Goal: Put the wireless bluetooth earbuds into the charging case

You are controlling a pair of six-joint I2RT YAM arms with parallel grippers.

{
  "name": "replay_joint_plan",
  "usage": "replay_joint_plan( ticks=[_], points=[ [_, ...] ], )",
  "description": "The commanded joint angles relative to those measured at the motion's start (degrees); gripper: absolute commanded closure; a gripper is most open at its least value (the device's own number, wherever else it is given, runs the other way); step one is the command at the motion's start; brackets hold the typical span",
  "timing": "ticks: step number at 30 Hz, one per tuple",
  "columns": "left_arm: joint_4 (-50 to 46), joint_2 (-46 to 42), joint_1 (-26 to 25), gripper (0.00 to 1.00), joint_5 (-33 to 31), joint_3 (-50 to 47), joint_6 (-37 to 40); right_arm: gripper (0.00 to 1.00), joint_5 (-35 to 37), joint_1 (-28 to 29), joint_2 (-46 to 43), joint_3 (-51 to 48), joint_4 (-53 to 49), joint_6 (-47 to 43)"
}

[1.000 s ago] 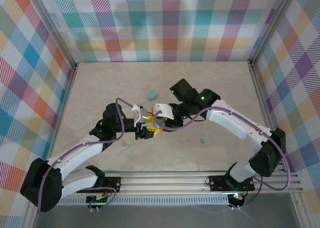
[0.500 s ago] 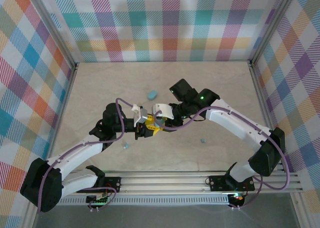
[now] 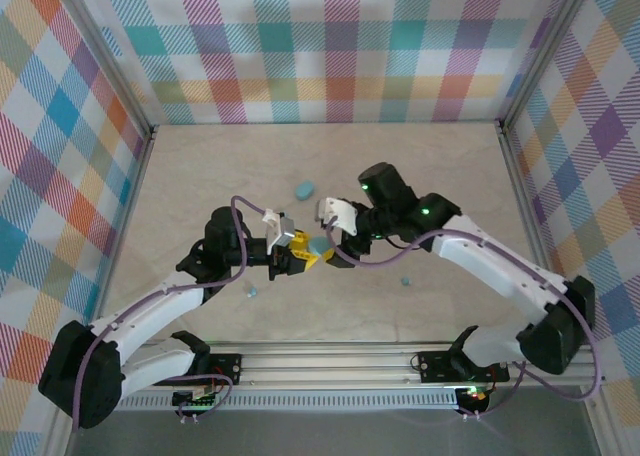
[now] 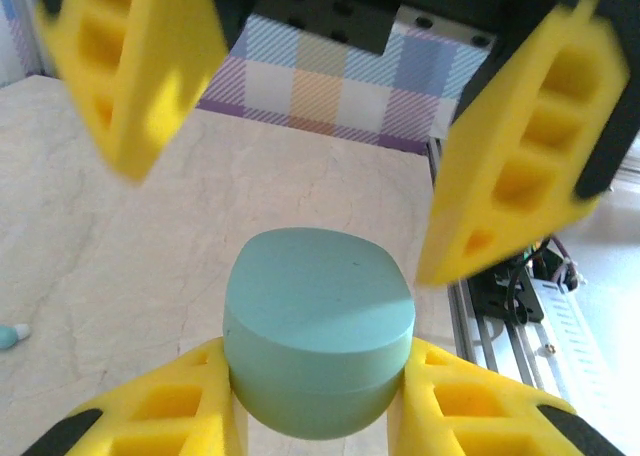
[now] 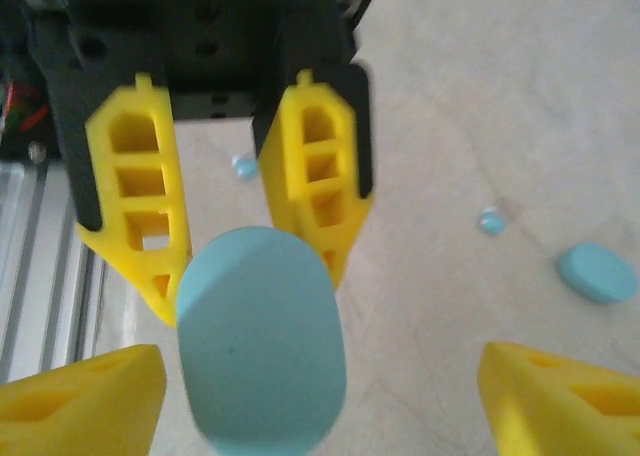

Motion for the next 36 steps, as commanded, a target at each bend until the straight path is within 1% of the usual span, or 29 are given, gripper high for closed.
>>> replay_joint_plan(
  ticks=[1,4,6,9,11,13,17,19,23,25,27,28,32,36],
  points=[
    [1.6,-3.1,1.2,0.91,-2.0,-1.6,-3.1,0.16,-6.7,-3.8,-3.6,-1.6,8.6,10.5],
    [2.4,-5.2,1.7,0.96,-3.8,-2.5,-5.3,0.16,-11.4,-6.3,-3.6,-2.6,10.1,16.3],
    [1.9,-6.3,2.1,1.0,-5.3,-2.1,-6.3,0.18,-11.6,-6.3,-3.0,-3.8,11.9,18.5],
    [0.2,-7.4,2.4,1.0,-6.5,-0.9,-7.5,0.2,-12.8,-6.3,-1.4,-4.9,15.5,22.1],
    [-1.5,-7.5,2.5,1.0,-6.0,0.7,-7.6,0.2,-14.1,-6.1,-0.2,-5.7,18.8,24.4],
    [-2.8,-7.1,2.5,1.0,-6.3,2.2,-7.9,0.2,-17.8,-5.8,0.6,-7.2,23.5,26.3],
    [-2.1,-5.8,2.6,1.0,-7.0,4.1,-9.9,0.21,-20.0,-4.7,0.5,-7.5,25.6,26.1],
    [-0.9,-4.5,2.7,1.0,-7.0,5.3,-11.3,0.2,-19.5,-4.7,-1.1,-8.4,25.6,23.8],
    [-5.7,0.7,3.6,1.0,-3.6,11.5,-9.4,0.2,-17.0,-4.6,-4.0,-10.7,26.0,19.5],
    [-2.5,2.0,3.5,1.0,-2.2,11.6,-11.9,0.21,-15.1,-4.7,-4.8,-11.7,25.7,19.1],
    [3.4,2.3,3.4,1.0,-2.4,9.8,-14.9,0.22,-13.6,-4.6,-5.5,-12.8,25.5,18.5],
    [4.3,2.3,3.3,1.0,-2.7,9.3,-15.0,0.23,-12.7,-4.6,-5.7,-13.1,25.6,18.4],
    [2.9,2.2,3.1,1.0,-3.0,7.8,-12.5,0.29,-7.8,-4.6,-5.4,-12.7,26.8,20.1],
    [5.5,0.7,3.0,1.0,-3.3,5.0,-13.1,0.39,-6.8,-4.6,-3.7,-11.5,27.0,21.4]
  ],
)
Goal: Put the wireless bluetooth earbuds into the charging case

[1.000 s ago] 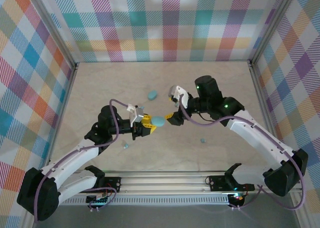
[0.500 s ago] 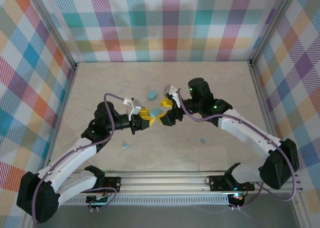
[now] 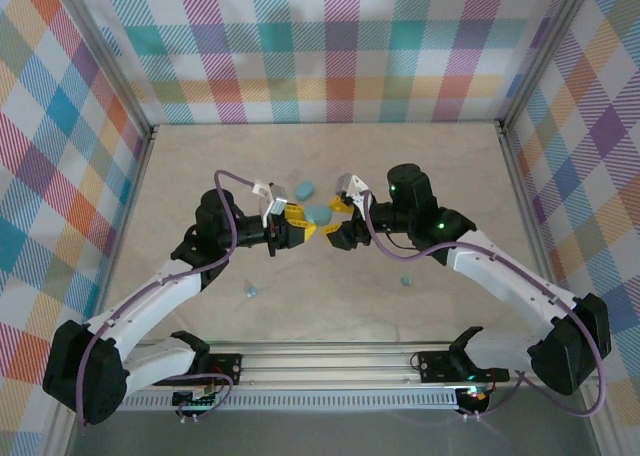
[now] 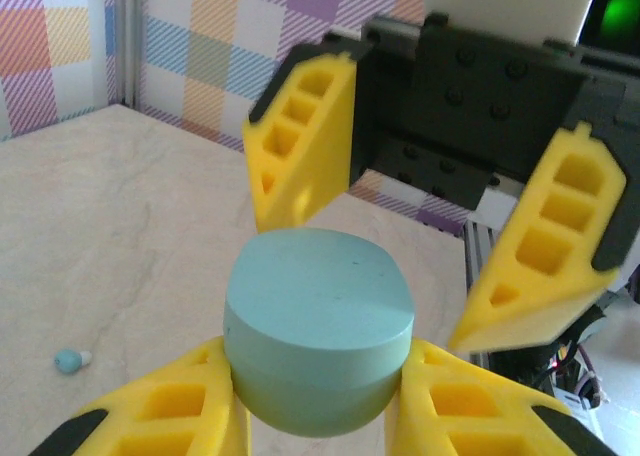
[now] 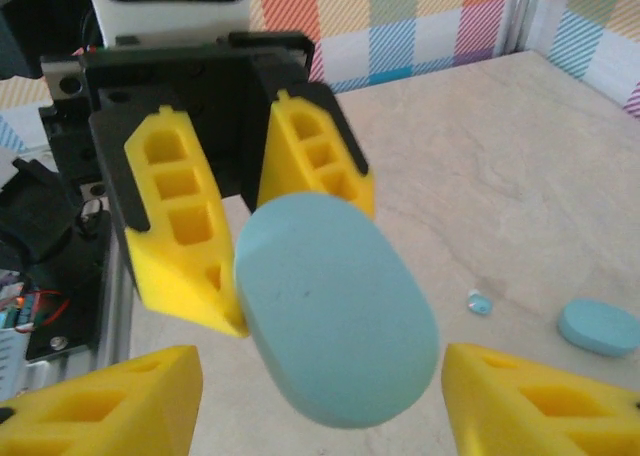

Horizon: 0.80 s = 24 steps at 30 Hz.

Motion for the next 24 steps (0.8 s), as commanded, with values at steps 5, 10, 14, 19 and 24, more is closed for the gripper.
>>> replay_joint_plan(
  ticks=[5,10,14,19,24],
  points=[
    [2.8,-3.3,0.0,1.0,-0.2,-2.9,-0.4,0.43,1.3,0.3,2.2,1.7,2.8,1.8],
    [2.7,-3.3,0.0,1.0,-0.3,-3.0,-0.4,0.42,-0.4,0.3,3.2,3.1,0.7,1.0],
    [3.2,-2.8,0.0,1.0,-0.5,-3.0,-0.5,0.39,-3.0,0.3,2.2,2.2,0.1,-0.7],
    [3.5,-2.0,0.0,1.0,0.5,-2.5,-0.8,0.4,2.9,0.3,2.3,2.4,-1.0,-1.4],
    [3.4,-2.1,-0.3,1.0,1.0,-2.5,-0.9,0.42,5.6,0.3,4.8,4.9,-2.1,-1.9]
  ],
)
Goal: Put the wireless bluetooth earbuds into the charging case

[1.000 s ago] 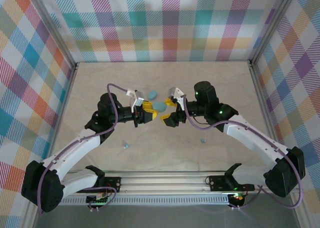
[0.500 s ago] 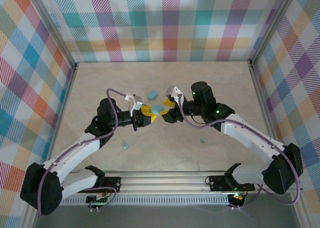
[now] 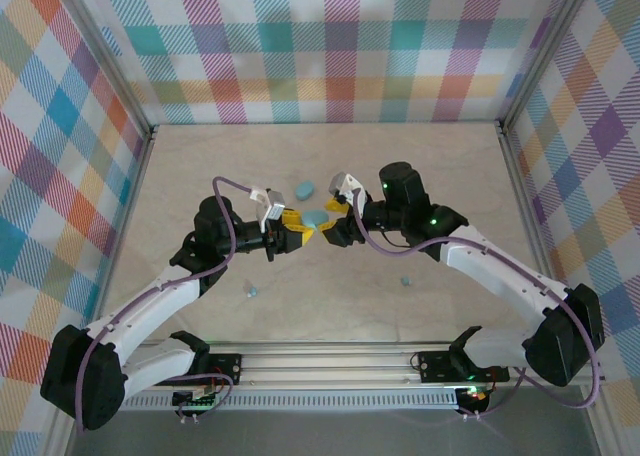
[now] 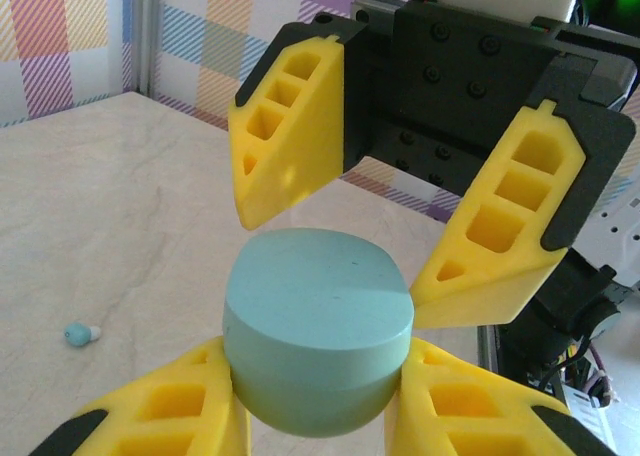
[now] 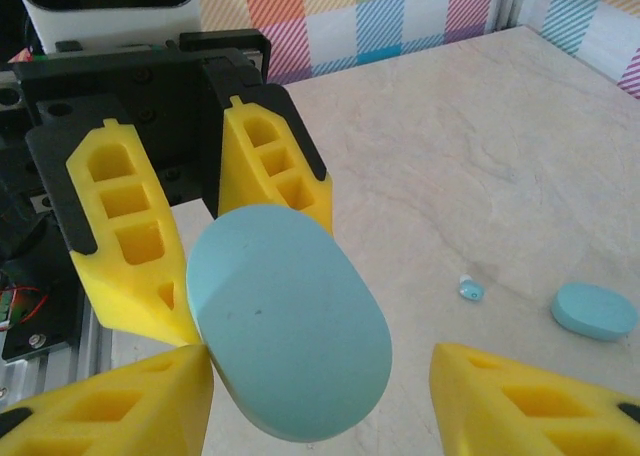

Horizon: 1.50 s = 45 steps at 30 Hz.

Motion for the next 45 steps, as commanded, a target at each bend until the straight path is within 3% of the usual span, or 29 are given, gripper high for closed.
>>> replay_joint_plan(
  ticks=[1,29,36,45],
  points=[
    [2.8,-0.4,-0.4,1.0,2.5,0.2,-0.2,0.42,3.4,-0.1,2.1,3.3,-1.1,-1.3],
    [-0.3,-2.6,-1.1,1.0,2.5,-2.3,3.4,0.4,4.4,-1.9,5.9,8.5,-2.9,1.4],
    [-0.5,-2.3,-1.0,1.0,-2.6,-2.3,0.6,0.38,1.4,-1.9,4.8,8.0,-5.0,2.7],
    [-2.0,-0.7,-0.6,1.0,-8.3,-2.3,-1.1,0.36,3.3,-1.9,2.1,8.9,-11.7,7.4]
  ],
)
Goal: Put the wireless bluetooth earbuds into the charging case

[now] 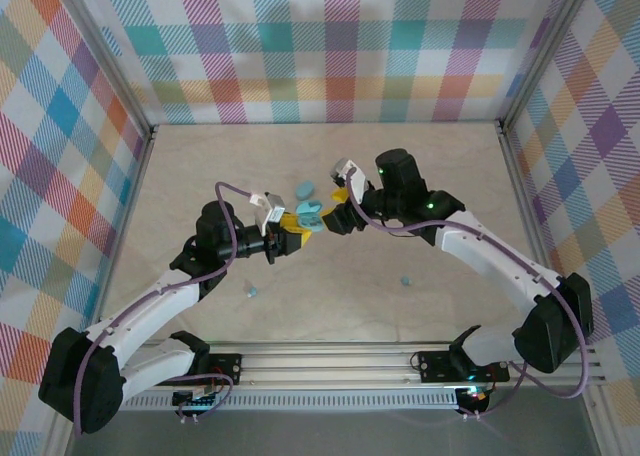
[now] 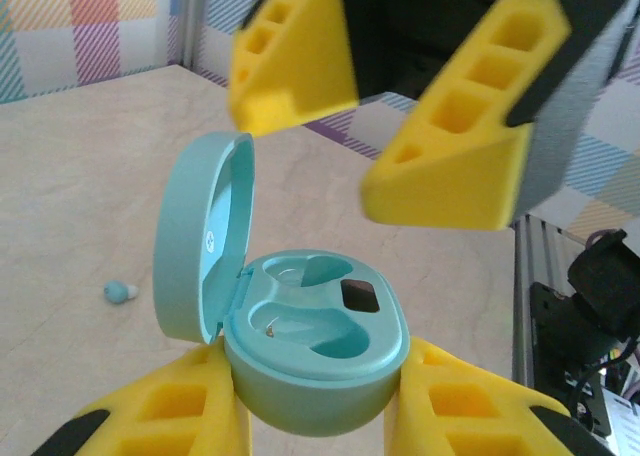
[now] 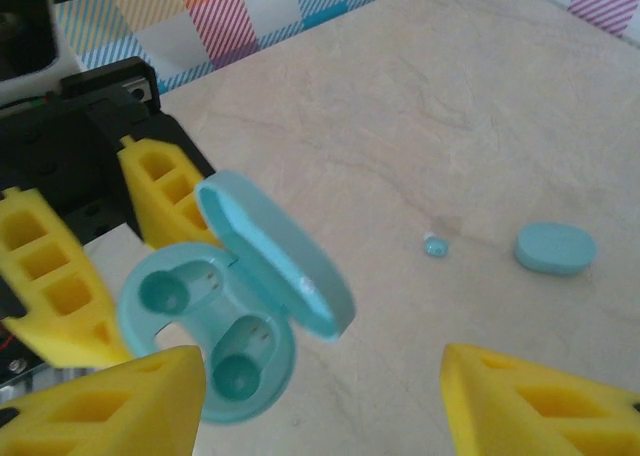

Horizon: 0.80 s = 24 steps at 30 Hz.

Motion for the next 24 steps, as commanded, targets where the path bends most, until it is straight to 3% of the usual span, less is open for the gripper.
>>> replay_joint_plan(
  ticks=[1,13,24],
  points=[
    [0.3,0.5,0.2,1.0,-2.7,-0.5,-1.6,0.36,0.0,-0.1,-2.2,2.5,-4.8,2.9],
    [-0.3,1.4,1.1,1.0,-6.5,-1.3,-3.0,0.35,7.8,-0.6,-7.7,1.3,-15.4,9.5],
    [-0.6,3.4,1.2,1.0,-7.0,-1.1,-3.3,0.36,25.6,-4.8,-4.5,1.5,-34.9,16.9]
  ],
)
